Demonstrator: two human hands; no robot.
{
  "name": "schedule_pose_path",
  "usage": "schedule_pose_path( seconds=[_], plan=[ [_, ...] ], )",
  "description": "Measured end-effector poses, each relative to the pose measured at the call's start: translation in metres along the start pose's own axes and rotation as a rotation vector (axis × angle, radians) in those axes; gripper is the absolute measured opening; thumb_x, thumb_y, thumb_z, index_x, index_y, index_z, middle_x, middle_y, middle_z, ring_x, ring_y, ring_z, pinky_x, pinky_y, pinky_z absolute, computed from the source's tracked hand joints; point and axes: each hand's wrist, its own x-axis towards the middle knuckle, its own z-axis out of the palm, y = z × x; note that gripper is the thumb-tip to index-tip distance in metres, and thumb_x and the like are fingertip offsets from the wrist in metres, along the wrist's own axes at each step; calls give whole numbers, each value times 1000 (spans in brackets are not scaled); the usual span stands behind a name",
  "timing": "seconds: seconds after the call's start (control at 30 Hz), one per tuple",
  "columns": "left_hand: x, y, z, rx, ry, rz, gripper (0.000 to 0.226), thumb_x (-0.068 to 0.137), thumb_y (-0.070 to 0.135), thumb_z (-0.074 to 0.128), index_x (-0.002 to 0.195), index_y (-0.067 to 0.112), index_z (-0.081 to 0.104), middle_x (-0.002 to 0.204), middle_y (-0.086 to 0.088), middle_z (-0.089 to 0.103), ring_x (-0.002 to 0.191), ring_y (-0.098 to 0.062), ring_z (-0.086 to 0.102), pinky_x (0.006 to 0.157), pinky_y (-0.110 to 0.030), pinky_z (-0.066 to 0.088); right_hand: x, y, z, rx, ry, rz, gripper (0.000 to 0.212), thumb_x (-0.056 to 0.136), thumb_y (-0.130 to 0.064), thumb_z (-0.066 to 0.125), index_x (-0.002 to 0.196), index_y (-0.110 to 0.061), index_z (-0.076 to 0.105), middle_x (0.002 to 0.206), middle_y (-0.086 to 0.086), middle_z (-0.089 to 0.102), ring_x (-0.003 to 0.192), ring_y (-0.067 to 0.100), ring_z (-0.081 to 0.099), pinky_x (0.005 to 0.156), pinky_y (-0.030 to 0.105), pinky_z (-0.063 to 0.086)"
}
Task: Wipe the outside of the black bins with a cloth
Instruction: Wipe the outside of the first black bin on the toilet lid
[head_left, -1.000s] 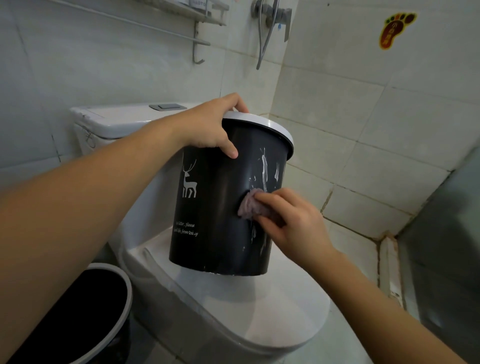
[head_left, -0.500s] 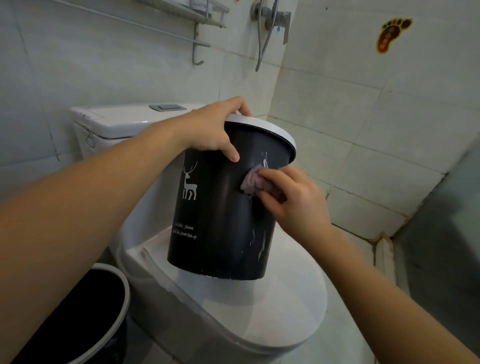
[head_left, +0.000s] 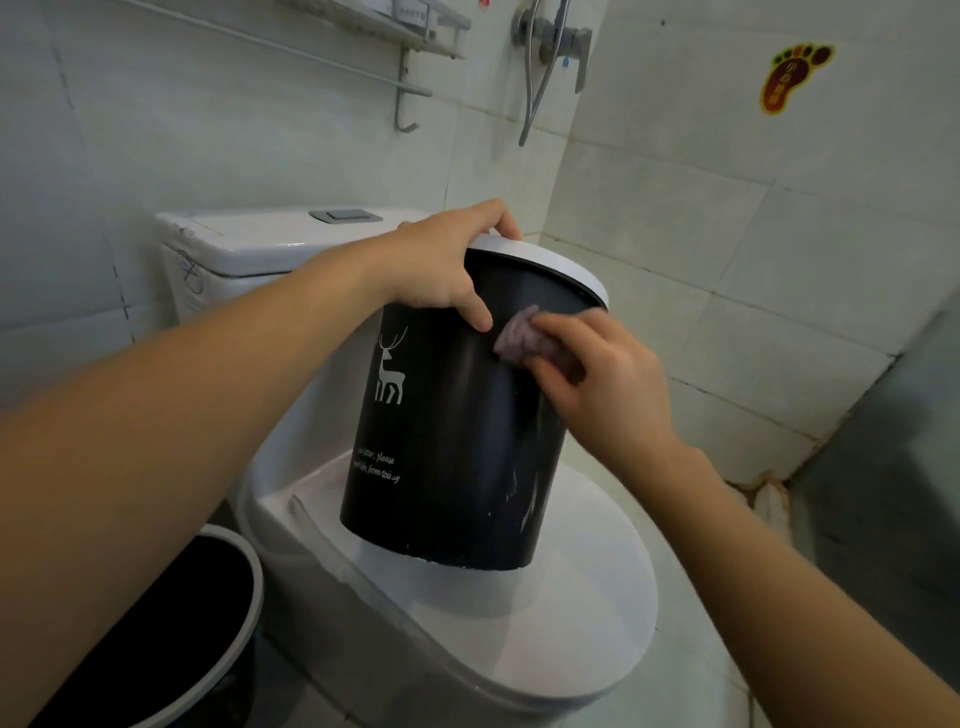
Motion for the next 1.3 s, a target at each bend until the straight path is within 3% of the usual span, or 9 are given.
schedule_pose_path(
  seconds=[0.1,0.33,0.53,0.6,0.77,1.0,1.13,1.3],
  plan=[
    [0,0,0,6,5,3,71,58,21,89,110,42,46,109,1,61,104,-29,58,91,-50,50,10,-2,3,11,25,74,30,86,-24,74,114,-14,71,96,6,65,85,26,62,66,42,53],
    [0,-2,0,23,20,9,71,60,19,90,114,37,46,109,2,62,105,-26,58,95,-47,47,-36,-6,2,-36,-92,-198,26,86,-23,70,111,-15,72,91,3,64,78,23,60,59,35,52],
    [0,5,3,92,15,47,69,64,23,88,111,42,40,111,4,55,104,-23,51,91,-39,38,10,-4,2,-14,69,189,28,87,-29,72,113,-19,71,97,4,66,89,25,62,69,37,51],
    [1,6,3,98,4,50,71,65,24,88,114,41,42,112,4,55,105,-24,50,92,-40,38,24,-6,5,-11,99,217,29,88,-33,69,115,-21,69,100,2,66,90,24,61,70,33,48],
    [-1,7,1,95,-21,61,72,64,22,89,115,42,42,116,3,56,110,-25,52,100,-48,41,28,0,-1,-37,87,101,27,88,-31,70,113,-21,70,93,2,65,83,23,60,64,33,47],
    [1,3,0,40,-25,44,71,63,21,89,111,45,43,111,4,58,104,-26,57,93,-48,49,24,10,-9,-66,42,67,25,87,-27,72,110,-17,71,91,6,65,81,28,61,62,36,49],
    [1,-3,-1,-3,-15,39,70,61,17,90,108,44,45,105,0,62,99,-27,61,87,-49,53,-7,3,-7,-46,-50,-103,27,84,-22,72,110,-14,72,92,8,64,81,30,62,62,39,53],
    [2,-6,-2,0,-14,46,71,60,17,89,106,46,43,108,0,61,101,-27,60,87,-47,52,-45,-2,-7,-51,-192,-339,24,87,-24,67,109,-16,73,92,4,64,78,24,60,54,29,48]
  ],
)
